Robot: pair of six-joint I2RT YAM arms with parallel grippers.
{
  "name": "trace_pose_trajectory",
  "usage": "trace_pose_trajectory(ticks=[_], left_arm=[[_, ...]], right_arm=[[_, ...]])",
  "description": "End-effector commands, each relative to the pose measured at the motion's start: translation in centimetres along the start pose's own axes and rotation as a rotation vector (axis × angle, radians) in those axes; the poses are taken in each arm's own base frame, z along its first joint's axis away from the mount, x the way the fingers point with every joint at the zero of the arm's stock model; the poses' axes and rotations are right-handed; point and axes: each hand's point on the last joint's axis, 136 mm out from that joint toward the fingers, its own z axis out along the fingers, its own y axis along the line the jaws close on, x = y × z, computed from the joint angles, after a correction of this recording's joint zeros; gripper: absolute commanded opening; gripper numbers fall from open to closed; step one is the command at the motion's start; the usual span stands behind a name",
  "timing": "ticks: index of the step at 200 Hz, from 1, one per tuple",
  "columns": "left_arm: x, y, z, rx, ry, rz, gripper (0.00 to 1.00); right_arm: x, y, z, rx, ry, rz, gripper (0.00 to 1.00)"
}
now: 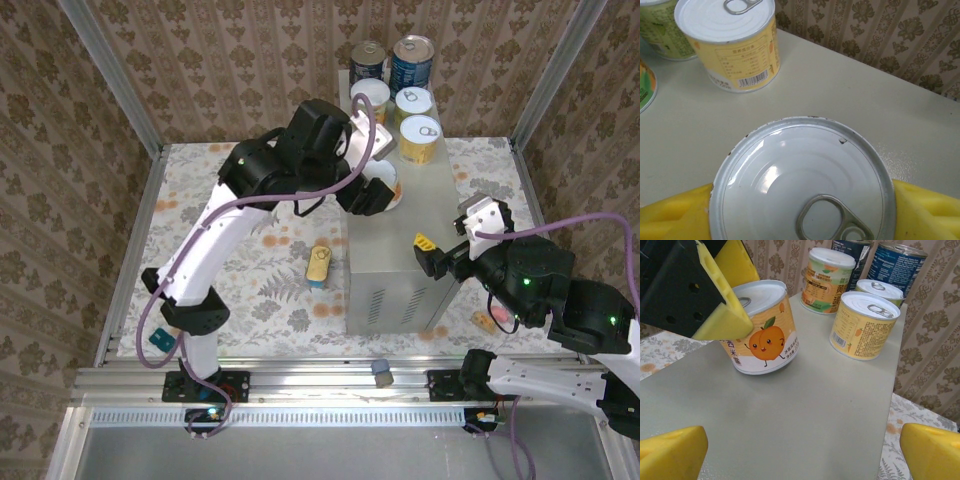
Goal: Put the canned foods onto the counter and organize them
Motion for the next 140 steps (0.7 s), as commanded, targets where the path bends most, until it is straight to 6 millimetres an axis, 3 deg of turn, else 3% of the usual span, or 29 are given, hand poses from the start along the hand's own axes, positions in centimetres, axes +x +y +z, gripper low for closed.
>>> trace_pose_trajectory(ticks=[1,53,140], left_arm=[[0.4,-0.1,1.7,0.001,0.027,0.006,0.64],[0.8,0.0,2.9,0.002,0.048,0.003,0.68],[0.2,-0.3,3.1,0.017,0.026,0.007,0.75]], right_arm=[[0.2,-1.0,-0.6,0.036,-0.001,0.026,1.0],[0.4,-1.4,-1.0,0.039,-0.001,0.035,1.0],[0.4,-1.4,-1.0,0.041,-0.005,0.034,1.0]])
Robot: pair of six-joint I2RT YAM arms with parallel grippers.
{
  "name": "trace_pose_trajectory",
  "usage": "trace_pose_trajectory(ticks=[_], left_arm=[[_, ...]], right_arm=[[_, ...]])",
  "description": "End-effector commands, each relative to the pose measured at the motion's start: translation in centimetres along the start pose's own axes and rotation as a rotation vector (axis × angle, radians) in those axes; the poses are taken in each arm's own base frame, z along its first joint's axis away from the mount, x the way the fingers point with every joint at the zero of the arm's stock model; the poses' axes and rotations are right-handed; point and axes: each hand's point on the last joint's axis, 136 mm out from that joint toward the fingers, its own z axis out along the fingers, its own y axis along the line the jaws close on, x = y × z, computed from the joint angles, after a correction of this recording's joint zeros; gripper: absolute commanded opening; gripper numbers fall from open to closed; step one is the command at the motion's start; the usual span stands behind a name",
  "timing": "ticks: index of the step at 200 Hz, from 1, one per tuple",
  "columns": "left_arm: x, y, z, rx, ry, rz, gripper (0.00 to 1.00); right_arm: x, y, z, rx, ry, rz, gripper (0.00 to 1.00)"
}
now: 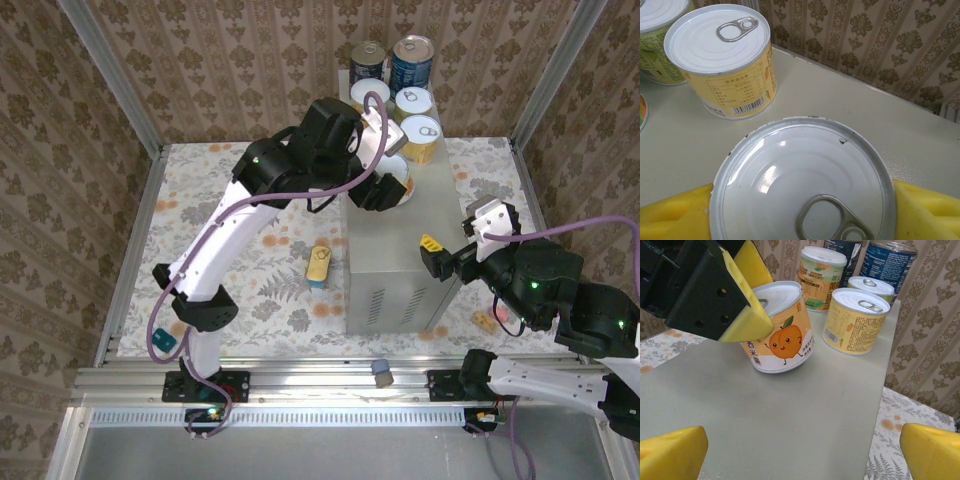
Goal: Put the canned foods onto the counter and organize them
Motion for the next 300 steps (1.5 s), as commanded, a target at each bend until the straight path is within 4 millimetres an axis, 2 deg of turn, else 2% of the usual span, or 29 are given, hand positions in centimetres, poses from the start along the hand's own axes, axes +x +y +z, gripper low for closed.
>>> trace_pose_trajectory(ticks=[1,54,126,164,206,229,300], left_arm=[[1.5,-0.3,1.3,0.013,0.063,-0.002,0.75],[1.1,-0.7,0.8,0.029,0.046,0.004,0.78],[1.4,-0.6,1.3,0.029,0.058,0.005,0.8],[0.8,-0.8,0.7,0.038,0.034,0.007,0.81],[-0.7,-1.6,-1.0,0.068,-0.041,0.021,0.94],[-0.5,-1.3,-1.4,0.046,-0.051,0.025,1.0],[0.8,-0.1,-2.0,-0.035,-0.118,0.023,1.0]], right_arm=[[0.1,-0.8,-0.3,0.03,-0.002,0.014,1.0],[-0.1,-0.7,-0.3,0.028,-0.007,0.014,1.0],[-0.1,-0.4,-0.3,0.011,-0.007,0.016,1.0],[0.1,-0.5,-0.4,0.009,-0.009,0.017,1.0],[0.3,-0.5,-0.5,0.006,-0.01,0.022,1.0],[0.5,-0.4,-0.5,0.003,-0.012,0.025,1.0],[0.4,0.2,0.1,-0.011,-0.004,0.011,1.0]])
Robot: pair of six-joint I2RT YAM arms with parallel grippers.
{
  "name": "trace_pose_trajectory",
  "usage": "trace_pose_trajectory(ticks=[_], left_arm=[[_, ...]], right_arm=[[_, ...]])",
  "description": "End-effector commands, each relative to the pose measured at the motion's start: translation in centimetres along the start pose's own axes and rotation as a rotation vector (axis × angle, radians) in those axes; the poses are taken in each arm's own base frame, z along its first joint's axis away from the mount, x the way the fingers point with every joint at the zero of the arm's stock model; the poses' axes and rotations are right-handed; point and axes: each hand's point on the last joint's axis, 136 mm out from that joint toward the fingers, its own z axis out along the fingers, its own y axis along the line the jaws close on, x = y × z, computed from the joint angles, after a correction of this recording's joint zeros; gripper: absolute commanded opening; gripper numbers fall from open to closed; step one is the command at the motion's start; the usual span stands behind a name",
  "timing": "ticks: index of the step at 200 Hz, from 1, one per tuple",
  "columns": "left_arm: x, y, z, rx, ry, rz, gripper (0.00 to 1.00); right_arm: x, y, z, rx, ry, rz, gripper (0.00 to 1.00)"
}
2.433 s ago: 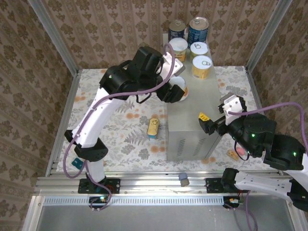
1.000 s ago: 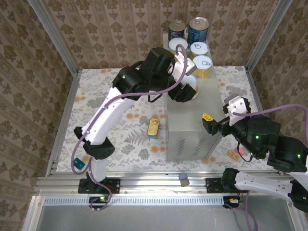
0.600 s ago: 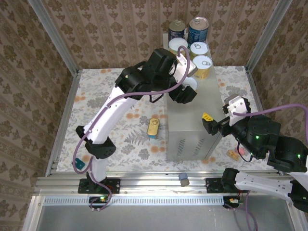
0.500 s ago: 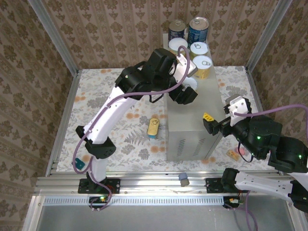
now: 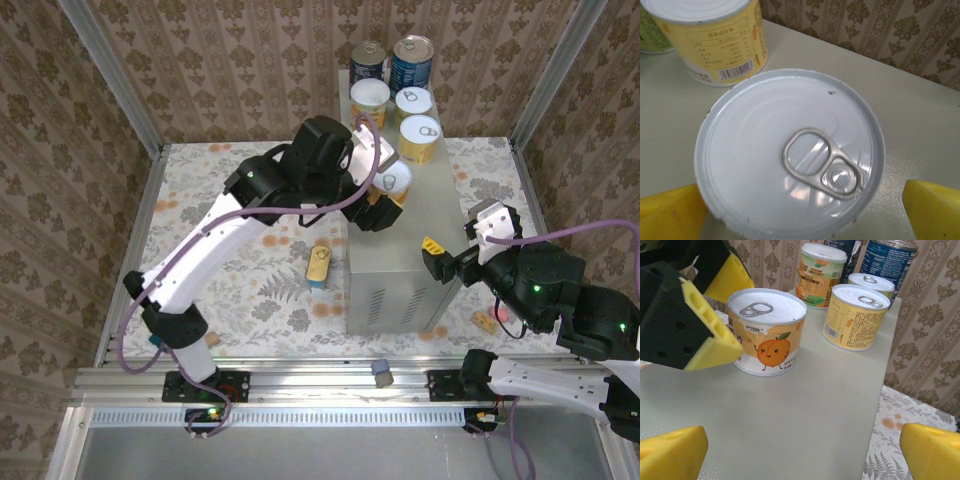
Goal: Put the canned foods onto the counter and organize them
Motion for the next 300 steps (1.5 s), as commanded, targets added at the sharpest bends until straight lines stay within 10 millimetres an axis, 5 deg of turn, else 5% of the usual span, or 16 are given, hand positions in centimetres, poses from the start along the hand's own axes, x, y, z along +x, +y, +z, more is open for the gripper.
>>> trace_pose_trajectory(ticks=[1,104,157,233,300], left_arm=[[-2.1,0.4,-1.5,-0.042,-0.118,0.019,1.0],[-1.6,2.0,0.8,-0.094,-0.202,-0.054,0.94],[-0.5,4.2,1.7,-0.187,-0.191,-0.058,0.83],[0.6,8.4,2.6,-0.272,-0.171,-0.071,0.81],[0.6,10.2,4.7,-0.238,-0.16,-0.073,0.8]], right_arm=[[-0.1,0.3,0.3,-0.005,-0.003,0.01,1.0],[0.1,0.4,0.7,0.004,-0.002,0.01,1.0],[1.1,0.5,1.2,0.026,0.009,0.022,1.0],[1.1,0.0,1.8,0.081,-0.007,0.04,1.0],[0.8,-0.3,2.0,0.106,-0.016,0.031,1.0]])
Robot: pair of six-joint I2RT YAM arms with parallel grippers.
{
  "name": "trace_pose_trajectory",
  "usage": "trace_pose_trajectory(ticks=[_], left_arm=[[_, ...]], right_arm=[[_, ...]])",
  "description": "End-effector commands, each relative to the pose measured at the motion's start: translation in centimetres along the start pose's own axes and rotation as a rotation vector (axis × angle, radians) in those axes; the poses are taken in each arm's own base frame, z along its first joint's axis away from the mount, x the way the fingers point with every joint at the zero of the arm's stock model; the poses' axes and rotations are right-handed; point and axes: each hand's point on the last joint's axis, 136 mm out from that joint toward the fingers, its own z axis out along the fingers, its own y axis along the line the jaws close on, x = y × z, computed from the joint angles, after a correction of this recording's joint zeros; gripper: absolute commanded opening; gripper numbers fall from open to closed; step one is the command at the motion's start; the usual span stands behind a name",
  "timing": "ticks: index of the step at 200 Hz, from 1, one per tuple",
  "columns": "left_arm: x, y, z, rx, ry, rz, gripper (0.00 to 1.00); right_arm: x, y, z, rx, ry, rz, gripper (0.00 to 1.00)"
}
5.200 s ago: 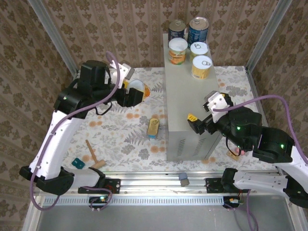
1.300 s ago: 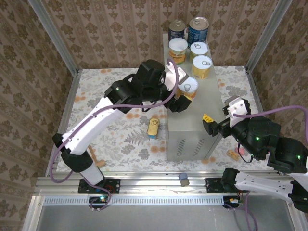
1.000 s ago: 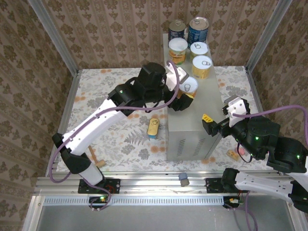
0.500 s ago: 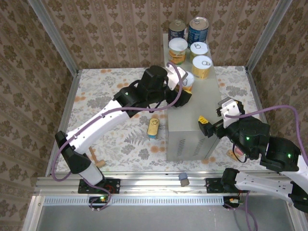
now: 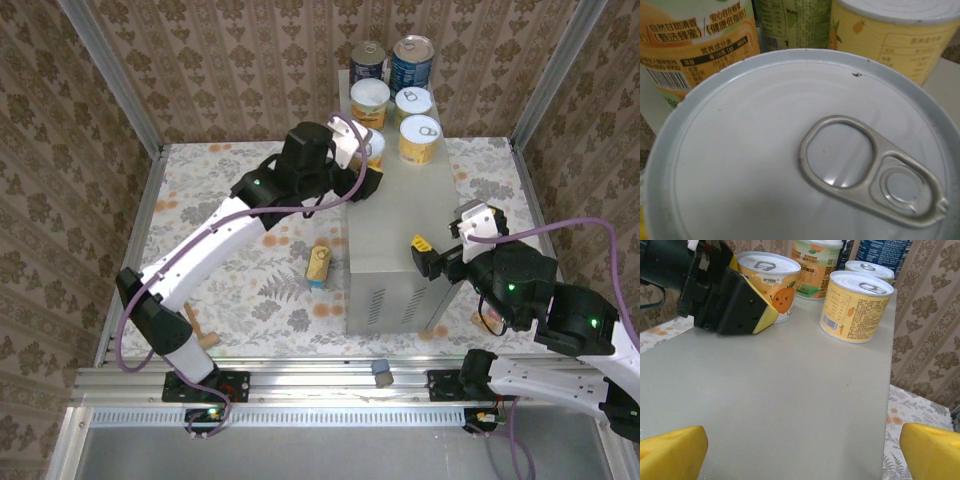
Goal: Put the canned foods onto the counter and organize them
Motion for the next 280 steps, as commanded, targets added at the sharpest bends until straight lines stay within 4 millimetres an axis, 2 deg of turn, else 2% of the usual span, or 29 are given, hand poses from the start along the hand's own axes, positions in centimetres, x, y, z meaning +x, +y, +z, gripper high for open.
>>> trace_pose_trajectory(ticks=[1,72,106,133,167,208,243,280], left_arm=[[0.0,0.0,1.4,0.03,0.009,0.019,0.8],[0.2,0.9,3.4,0.033,0.033,0.001,0.8],[0.1,0.7,3.2,0.043,0.032,-0.003,0.84],[-0.4,0.3,2.2,0.065,0.018,-0.001,0.92],[-0.8,0.0,-0.1,0.075,0.003,0.005,0.96],[0.3,0.8,-2.5,0.026,0.017,0.0,0.99],[2.3,2.4,-3.3,-0.018,0.048,-0.029,0.99],[2.7,3.1,-3.2,-0.023,0.044,-0.052,0.95]], right_arm=[[-0.5,-0.7,0.1,0.046,-0.025,0.02,1.0],[-0.2,-1.1,-0.1,0.058,-0.024,0.021,1.0],[0.0,-1.3,-0.2,0.061,-0.023,0.023,1.0],[-0.2,-1.1,-0.2,0.051,-0.022,0.023,1.0],[-0.4,-1.0,-0.2,0.038,-0.024,0.027,1.0],[-0.6,-0.8,-0.2,0.03,-0.027,0.029,1.0],[-0.7,-0.7,-0.1,0.027,-0.03,0.028,1.0],[-0.7,-0.5,0.0,0.024,-0.029,0.026,1.0]])
